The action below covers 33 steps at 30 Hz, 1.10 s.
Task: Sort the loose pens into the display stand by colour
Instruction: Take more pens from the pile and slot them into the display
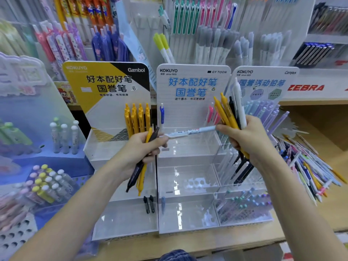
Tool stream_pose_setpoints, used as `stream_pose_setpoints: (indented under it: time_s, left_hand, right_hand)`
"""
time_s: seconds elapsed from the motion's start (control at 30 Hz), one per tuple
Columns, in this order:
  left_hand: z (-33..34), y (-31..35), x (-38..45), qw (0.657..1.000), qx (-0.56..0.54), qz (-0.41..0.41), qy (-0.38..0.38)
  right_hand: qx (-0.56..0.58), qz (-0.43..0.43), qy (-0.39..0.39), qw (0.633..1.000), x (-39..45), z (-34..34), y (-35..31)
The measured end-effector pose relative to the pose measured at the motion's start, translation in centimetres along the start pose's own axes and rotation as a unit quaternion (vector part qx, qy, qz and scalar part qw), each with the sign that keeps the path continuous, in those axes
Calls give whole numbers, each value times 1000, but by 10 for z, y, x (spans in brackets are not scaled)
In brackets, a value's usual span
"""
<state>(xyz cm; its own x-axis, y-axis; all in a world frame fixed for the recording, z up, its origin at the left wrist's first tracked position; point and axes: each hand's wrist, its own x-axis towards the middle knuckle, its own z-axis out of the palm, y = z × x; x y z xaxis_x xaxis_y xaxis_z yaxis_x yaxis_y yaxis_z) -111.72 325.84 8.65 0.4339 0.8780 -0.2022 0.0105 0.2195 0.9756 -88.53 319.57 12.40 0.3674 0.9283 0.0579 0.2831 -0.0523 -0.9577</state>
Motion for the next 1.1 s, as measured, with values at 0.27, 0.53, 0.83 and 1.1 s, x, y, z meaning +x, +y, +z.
stream_pose_setpoints:
  time_s: [0.27, 0.53, 0.83, 1.1]
  left_hand:
    - [3, 5, -3, 989, 77, 72, 100]
    - [27, -1, -1, 954, 244, 135, 109]
    - [21, -35, -3, 911, 392, 124, 27]
    - [15, -88, -3, 786, 610, 89, -40]
  right_hand:
    - [-85, -7, -68, 994, -16, 24, 18]
    - [-105, -43, -75, 991, -28, 65, 18]
    - [-55, -30, 70, 996, -49, 18, 52]
    - [81, 57, 233, 967, -101, 14, 103]
